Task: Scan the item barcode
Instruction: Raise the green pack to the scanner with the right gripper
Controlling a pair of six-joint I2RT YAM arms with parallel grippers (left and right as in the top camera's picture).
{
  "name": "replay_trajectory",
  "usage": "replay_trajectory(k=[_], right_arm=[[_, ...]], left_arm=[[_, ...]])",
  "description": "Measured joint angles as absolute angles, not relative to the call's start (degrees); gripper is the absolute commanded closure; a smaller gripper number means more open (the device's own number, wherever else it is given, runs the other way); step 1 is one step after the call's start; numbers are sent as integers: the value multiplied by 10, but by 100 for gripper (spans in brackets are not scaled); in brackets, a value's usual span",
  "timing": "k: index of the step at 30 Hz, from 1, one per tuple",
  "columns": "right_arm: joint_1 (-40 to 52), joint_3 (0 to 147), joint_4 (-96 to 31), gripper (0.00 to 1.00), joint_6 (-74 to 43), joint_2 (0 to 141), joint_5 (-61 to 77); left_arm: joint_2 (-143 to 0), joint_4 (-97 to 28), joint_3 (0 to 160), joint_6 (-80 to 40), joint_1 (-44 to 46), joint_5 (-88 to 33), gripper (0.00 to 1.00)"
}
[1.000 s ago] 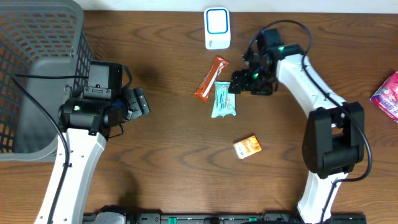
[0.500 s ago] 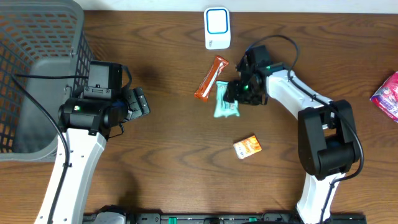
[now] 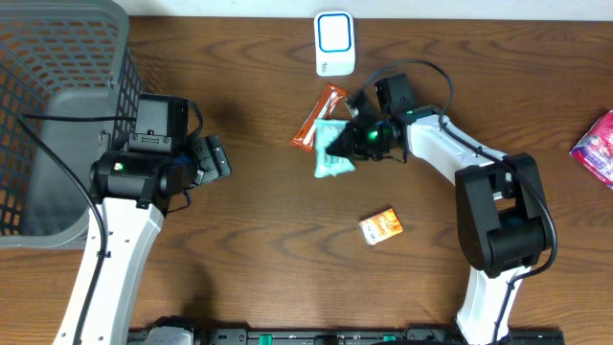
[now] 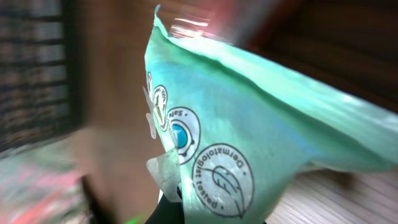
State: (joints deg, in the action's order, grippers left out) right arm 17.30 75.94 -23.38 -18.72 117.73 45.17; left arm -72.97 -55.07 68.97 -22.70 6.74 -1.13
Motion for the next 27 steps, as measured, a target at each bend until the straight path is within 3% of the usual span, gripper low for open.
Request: replay_trajectory(k=[6, 11, 22, 27], right_arm=[[169, 759, -171, 99, -109, 1177, 664], [170, 759, -171, 99, -79, 1177, 713], [195, 760, -157, 99, -155, 1177, 521], [204, 776, -78, 99, -197, 1178, 421]], left_arm=[[-730, -550, 690, -227, 67, -11, 11], [-730, -551, 690, -227, 67, -11, 11], [-730, -551, 690, -227, 67, -11, 11], [-730, -550, 690, -227, 67, -11, 11]])
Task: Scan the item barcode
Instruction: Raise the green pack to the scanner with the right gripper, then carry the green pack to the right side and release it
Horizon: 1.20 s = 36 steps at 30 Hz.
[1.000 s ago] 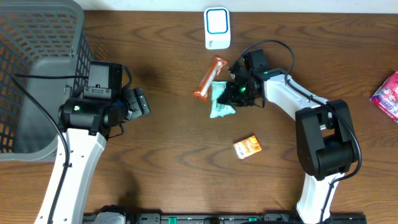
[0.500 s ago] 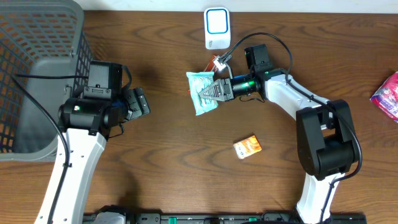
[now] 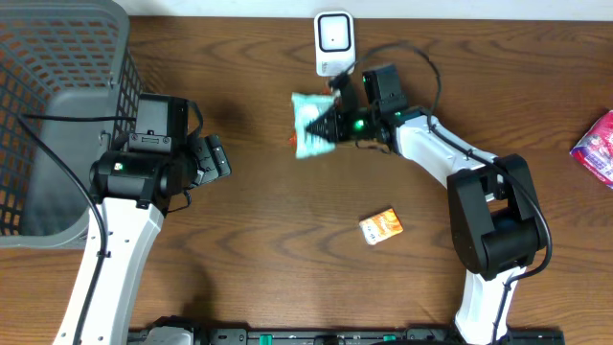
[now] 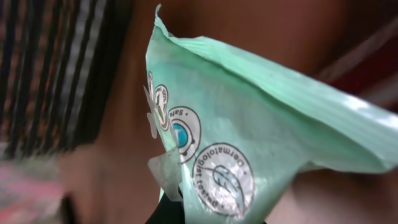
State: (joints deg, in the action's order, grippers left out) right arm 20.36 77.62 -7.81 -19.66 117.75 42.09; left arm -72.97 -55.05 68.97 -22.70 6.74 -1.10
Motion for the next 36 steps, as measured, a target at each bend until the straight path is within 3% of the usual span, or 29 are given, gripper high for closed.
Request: replay_trajectory(k=[3, 6, 15, 28, 36], right_arm=[[203, 796, -7, 99, -239, 1178, 357], [203, 806, 79, 92, -305, 1178, 270], [203, 812, 243, 96, -464, 1186, 89], [203, 1033, 133, 97, -524, 1342, 55], [182, 1060, 110, 99, -526, 1357, 88]], left_arm=[[-730, -551, 690, -227, 67, -11, 11], [-730, -551, 690, -227, 67, -11, 11], [-730, -551, 689, -227, 67, -11, 11], [-730, -551, 689, -227, 67, -11, 11], [-730, -551, 689, -227, 67, -11, 11]])
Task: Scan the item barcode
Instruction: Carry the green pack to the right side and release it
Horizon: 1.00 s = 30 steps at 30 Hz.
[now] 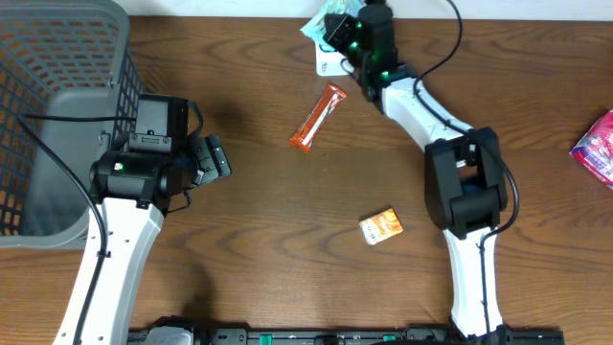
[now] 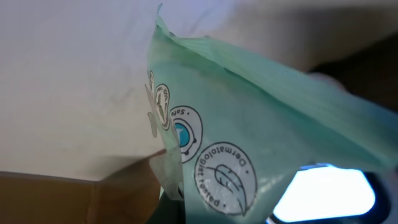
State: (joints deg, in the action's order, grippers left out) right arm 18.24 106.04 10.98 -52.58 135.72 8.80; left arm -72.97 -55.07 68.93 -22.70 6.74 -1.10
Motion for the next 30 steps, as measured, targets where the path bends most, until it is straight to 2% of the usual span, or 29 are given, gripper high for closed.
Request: replay_trajectory(k=[6, 17, 19, 21, 22, 23, 24, 30], right_arm=[[111, 1067, 50, 99, -524, 1357, 174], [-148, 1068, -150, 98, -462, 1336, 338], [-189, 1069, -207, 94, -445, 1320, 339], [-220, 1069, -257, 76, -437, 1305, 329], [-234, 1069, -276, 59, -428, 1299, 323], [-249, 1069, -295, 47, -425, 1292, 315], [-263, 1070, -313, 44, -420, 1289, 309], [-307, 1072, -382, 43, -383, 1284, 280]], left_arm=[[-730, -551, 689, -227, 67, -11, 11], [-730, -550, 689, -227, 67, -11, 11], [-730, -550, 689, -227, 67, -11, 11], [-730, -551, 689, -227, 67, -11, 11], [-730, -551, 689, -227, 67, -11, 11], [-730, -551, 689, -227, 67, -11, 11], [-730, -551, 689, -227, 67, -11, 11], [-730, -551, 689, -227, 67, -11, 11]])
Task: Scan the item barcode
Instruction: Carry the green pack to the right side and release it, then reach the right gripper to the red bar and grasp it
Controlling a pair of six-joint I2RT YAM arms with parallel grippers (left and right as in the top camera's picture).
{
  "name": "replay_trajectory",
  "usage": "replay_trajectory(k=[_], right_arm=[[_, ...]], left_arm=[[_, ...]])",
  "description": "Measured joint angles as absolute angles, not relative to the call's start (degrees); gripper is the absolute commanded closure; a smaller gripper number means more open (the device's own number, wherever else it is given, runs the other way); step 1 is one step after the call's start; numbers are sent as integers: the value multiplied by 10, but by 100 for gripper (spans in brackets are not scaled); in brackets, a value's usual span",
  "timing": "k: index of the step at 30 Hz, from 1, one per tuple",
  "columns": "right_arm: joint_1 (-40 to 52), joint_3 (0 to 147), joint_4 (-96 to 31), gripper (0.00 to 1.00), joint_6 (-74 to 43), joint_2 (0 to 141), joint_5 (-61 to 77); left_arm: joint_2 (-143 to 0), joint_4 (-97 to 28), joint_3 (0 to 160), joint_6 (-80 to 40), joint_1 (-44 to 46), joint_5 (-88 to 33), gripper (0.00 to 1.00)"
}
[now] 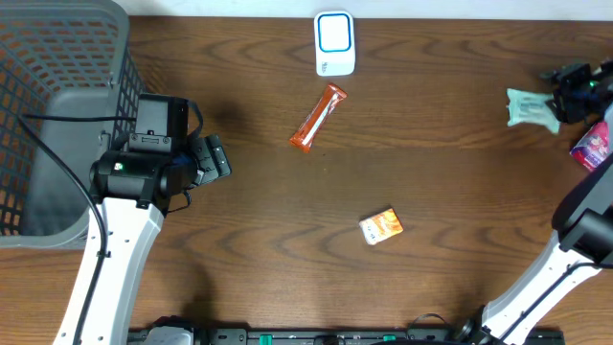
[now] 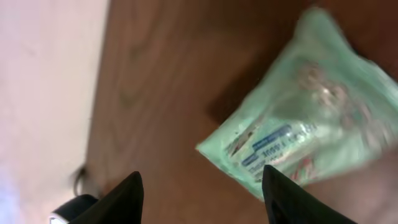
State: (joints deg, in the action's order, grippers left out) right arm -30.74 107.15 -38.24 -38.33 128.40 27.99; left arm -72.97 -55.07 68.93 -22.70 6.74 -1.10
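The green packet point(image 1: 530, 107) lies flat on the table at the far right, its printed label face up in the right wrist view point(image 2: 305, 106). My right gripper point(image 1: 556, 102) is just to the right of it and stands open point(image 2: 202, 190), nothing between its fingertips point(image 2: 127, 196). The white barcode scanner point(image 1: 334, 43) stands at the table's back edge, in the middle. My left gripper point(image 1: 216, 157) hovers at the left, beside the basket, holding nothing that I can see; its jaws are too dark to read.
A grey mesh basket point(image 1: 67, 57) fills the far left. An orange bar point(image 1: 319, 117) lies below the scanner and a small orange packet point(image 1: 381, 226) lies mid-table. A pink packet point(image 1: 596, 144) sits at the right edge, close to the green one.
My right gripper held the green packet over the scanner; now it is at the far right, open, and the packet lies on the table there. The left arm has not moved.
My right gripper was shut on the green packet near the orange bar. It then held the packet left of the scanner, then right above the scanner. Now the packet lies released at the table's right side, with the gripper open beside it.
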Motion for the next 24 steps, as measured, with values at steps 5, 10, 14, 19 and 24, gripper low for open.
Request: replay_trajectory(k=[5, 10, 14, 19, 24], right_arm=[[-313, 1072, -399, 39, -342, 1284, 279], [-286, 1072, -418, 43, -277, 1284, 312], [-234, 1072, -442, 43, -239, 1284, 303], [-144, 1067, -443, 35, -208, 1284, 297], [-43, 1055, -433, 36, -201, 1284, 316]], left_arm=[[-730, -551, 689, -227, 67, -11, 11], [-730, -551, 689, -227, 67, -11, 11], [-730, -551, 689, -227, 67, -11, 11], [-730, -550, 689, -227, 67, -11, 11], [-730, -551, 689, -227, 67, -11, 11]])
